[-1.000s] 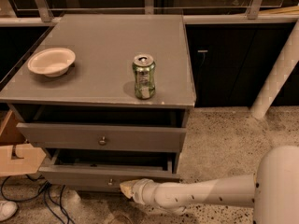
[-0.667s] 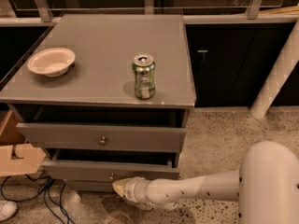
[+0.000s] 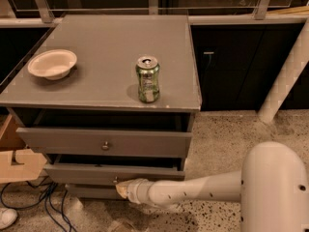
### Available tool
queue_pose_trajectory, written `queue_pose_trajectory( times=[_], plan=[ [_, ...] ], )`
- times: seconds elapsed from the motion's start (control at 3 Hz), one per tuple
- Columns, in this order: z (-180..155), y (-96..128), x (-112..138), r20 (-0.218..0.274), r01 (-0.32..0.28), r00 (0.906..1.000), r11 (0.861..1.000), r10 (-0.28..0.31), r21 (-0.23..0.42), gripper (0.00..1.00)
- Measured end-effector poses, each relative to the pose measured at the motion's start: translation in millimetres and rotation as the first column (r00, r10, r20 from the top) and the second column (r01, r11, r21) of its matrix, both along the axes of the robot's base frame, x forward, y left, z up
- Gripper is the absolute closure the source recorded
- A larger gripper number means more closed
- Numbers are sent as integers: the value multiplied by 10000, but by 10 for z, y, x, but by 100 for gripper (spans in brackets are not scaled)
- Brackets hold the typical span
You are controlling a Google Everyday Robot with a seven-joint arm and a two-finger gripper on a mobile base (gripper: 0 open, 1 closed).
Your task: Close middle drawer
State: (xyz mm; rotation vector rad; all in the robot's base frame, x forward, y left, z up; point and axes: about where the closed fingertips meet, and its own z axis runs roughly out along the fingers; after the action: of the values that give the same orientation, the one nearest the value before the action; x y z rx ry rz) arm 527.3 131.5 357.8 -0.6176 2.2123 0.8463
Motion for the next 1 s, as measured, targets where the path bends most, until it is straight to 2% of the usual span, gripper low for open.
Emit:
queue_pose_trajectory(
  times=[1.0],
  plan=[
    [-34, 96, 237, 161, 84, 9998, 10000, -84, -21, 100]
  ],
)
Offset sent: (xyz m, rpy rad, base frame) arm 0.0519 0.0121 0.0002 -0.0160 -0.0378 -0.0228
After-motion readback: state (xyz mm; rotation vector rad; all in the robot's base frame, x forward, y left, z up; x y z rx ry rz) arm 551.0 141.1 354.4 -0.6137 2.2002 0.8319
